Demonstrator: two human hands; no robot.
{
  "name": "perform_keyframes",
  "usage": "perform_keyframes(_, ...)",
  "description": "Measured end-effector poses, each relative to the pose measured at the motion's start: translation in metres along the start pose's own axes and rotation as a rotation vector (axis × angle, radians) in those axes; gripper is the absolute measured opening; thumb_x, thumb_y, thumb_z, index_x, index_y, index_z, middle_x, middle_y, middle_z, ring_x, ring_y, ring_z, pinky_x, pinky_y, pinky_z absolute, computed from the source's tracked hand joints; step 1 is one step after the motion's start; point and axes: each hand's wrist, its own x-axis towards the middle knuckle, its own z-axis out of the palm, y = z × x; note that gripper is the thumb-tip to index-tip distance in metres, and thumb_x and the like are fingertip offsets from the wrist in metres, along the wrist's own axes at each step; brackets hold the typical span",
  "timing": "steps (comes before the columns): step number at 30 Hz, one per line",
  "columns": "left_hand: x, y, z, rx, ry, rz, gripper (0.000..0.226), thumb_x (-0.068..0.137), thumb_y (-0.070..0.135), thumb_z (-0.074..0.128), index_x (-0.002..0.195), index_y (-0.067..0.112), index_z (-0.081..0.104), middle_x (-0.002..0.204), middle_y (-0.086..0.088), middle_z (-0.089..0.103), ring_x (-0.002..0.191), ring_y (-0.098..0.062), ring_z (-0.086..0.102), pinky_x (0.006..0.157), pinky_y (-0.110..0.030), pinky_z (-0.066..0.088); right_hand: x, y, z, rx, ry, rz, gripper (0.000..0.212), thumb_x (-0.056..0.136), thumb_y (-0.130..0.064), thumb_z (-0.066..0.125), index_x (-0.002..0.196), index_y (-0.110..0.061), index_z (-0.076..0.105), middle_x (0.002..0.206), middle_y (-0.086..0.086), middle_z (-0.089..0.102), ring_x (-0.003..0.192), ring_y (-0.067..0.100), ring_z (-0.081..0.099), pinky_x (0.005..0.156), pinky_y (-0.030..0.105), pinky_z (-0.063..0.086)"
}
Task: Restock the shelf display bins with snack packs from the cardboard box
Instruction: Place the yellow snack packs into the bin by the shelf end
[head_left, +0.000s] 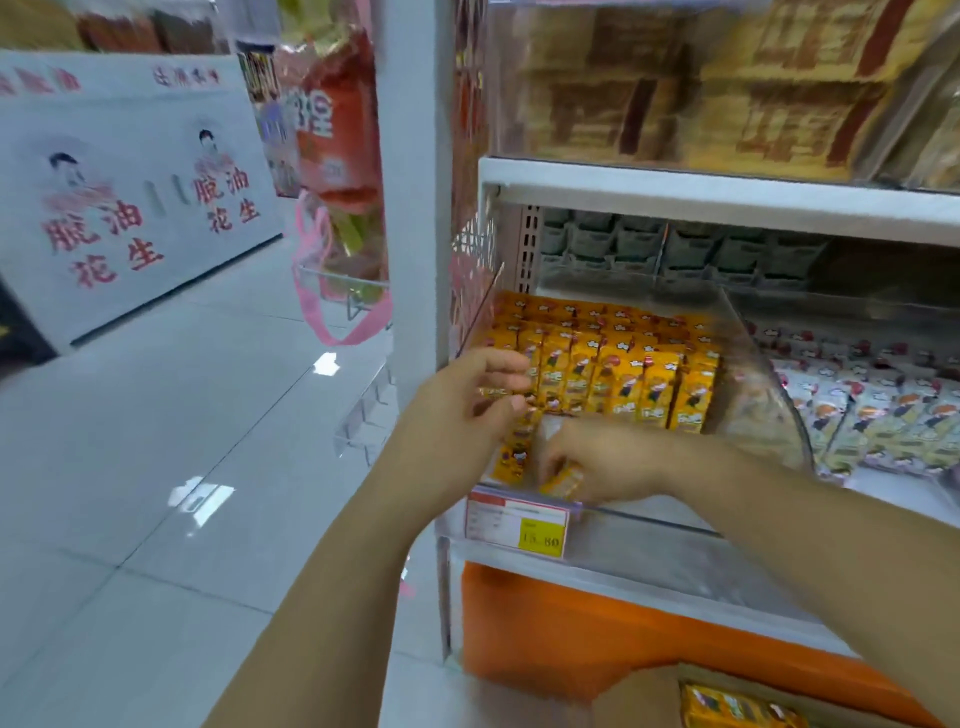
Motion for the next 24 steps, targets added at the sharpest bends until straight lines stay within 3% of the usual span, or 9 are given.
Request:
perform_keyframes(3, 0.001, -0.002, -0.003, 0.029, -0.03, 0.01, 0.032, 0.093, 0.006, 0.058, 0.104, 0.037, 0.056, 0.107, 0.009, 0.065, 0.1, -0.007, 0.063, 0.089, -0.026, 0.053, -0.013, 0.004, -0.015, 0.194, 0.093, 0.066, 0.029, 0.086, -0.024, 0.069, 0.113, -0.018, 0.064, 0.107, -0.006, 0.061, 0.076, -0.009, 0.053, 0.061, 0.005, 0.038)
perform_keyframes(5, 0.001, -0.001, -0.002, 0.043, -0.054, 0.007, 0.036, 0.093, 0.007, 0.058, 0.109, 0.039, 0.052, 0.112, 0.012, 0.061, 0.102, -0.005, 0.061, 0.086, -0.018, 0.051, -0.028, 0.006, -0.029, 0.553, 0.221, 0.088, 0.023, 0.086, -0.019, 0.068, 0.109, -0.021, 0.063, 0.107, -0.004, 0.066, 0.074, -0.015, 0.057, 0.065, 0.004, 0.042)
perform_keyframes(8, 0.002, 0.002, 0.002, 0.034, -0.107, 0.005, 0.045, 0.091, 0.012, 0.061, 0.128, 0.035, 0.048, 0.122, 0.012, 0.055, 0.11, -0.006, 0.057, 0.089, -0.015, 0.049, -0.048, 0.005, -0.041, 0.943, 0.214, 0.027, 0.019, 0.086, -0.02, 0.062, 0.104, -0.024, 0.064, 0.106, 0.0, 0.071, 0.093, 0.022, 0.065, 0.086, 0.032, 0.05)
perform_keyframes(11, 0.005, 0.005, 0.007, -0.047, -0.092, 0.047, 0.044, 0.088, 0.017, 0.067, 0.12, 0.043, 0.05, 0.124, 0.004, 0.059, 0.111, -0.013, 0.06, 0.092, -0.032, 0.052, -0.049, -0.002, -0.039, 1.046, 0.167, -0.016, 0.021, 0.091, -0.02, 0.055, 0.11, -0.018, 0.064, 0.101, -0.006, 0.071, 0.091, 0.008, 0.062, 0.083, 0.027, 0.05)
perform_keyframes(13, 0.005, 0.007, 0.007, -0.106, -0.034, 0.046, 0.041, 0.085, 0.015, 0.07, 0.109, 0.043, 0.052, 0.115, 0.0, 0.062, 0.105, -0.019, 0.063, 0.085, -0.033, 0.055, -0.047, -0.004, -0.038, 1.109, 0.196, -0.014, 0.022, 0.094, -0.017, 0.052, 0.111, -0.011, 0.063, 0.097, -0.005, 0.069, 0.089, 0.004, 0.062, 0.082, 0.022, 0.052)
perform_keyframes(17, 0.001, 0.005, 0.005, -0.035, 0.067, 0.062, 0.035, 0.083, 0.013, 0.072, 0.106, 0.033, 0.055, 0.108, 0.0, 0.061, 0.096, -0.019, 0.064, 0.087, -0.037, 0.055, -0.033, 0.001, -0.032, 1.302, 0.283, 0.123, 0.014, 0.09, -0.019, 0.058, 0.099, -0.026, 0.065, 0.09, -0.006, 0.068, 0.085, 0.011, 0.065, 0.077, 0.027, 0.056)
perform_keyframes(19, -0.002, 0.005, 0.006, 0.048, 0.107, 0.077, 0.037, 0.084, 0.014, 0.071, 0.113, 0.031, 0.055, 0.106, 0.007, 0.061, 0.093, -0.012, 0.065, 0.085, -0.031, 0.055, -0.016, 0.003, -0.024, 1.161, 0.296, 0.226, 0.02, 0.096, -0.014, 0.054, 0.094, -0.032, 0.061, 0.091, -0.005, 0.062, 0.086, 0.015, 0.063, 0.065, 0.024, 0.054)
perform_keyframes(22, -0.003, 0.003, 0.006, 0.115, 0.138, 0.093, 0.043, 0.085, 0.01, 0.069, 0.121, 0.028, 0.056, 0.112, 0.009, 0.063, 0.099, -0.008, 0.064, 0.089, -0.031, 0.054, 0.009, -0.001, -0.013, 0.576, 0.17, 0.243, 0.031, 0.097, -0.008, 0.047, 0.118, -0.029, 0.057, 0.101, -0.009, 0.051, 0.092, 0.017, 0.055, 0.072, 0.031, 0.049)
perform_keyframes(24, -0.003, 0.001, 0.006, 0.133, 0.155, 0.093, 0.043, 0.085, 0.009, 0.069, 0.122, 0.026, 0.056, 0.114, 0.007, 0.064, 0.102, -0.009, 0.064, 0.091, -0.032, 0.053, 0.019, -0.006, -0.009, 0.367, 0.108, 0.219, 0.03, 0.097, -0.009, 0.044, 0.121, -0.02, 0.057, 0.097, -0.007, 0.045, 0.092, 0.019, 0.05, 0.071, 0.028, 0.04)
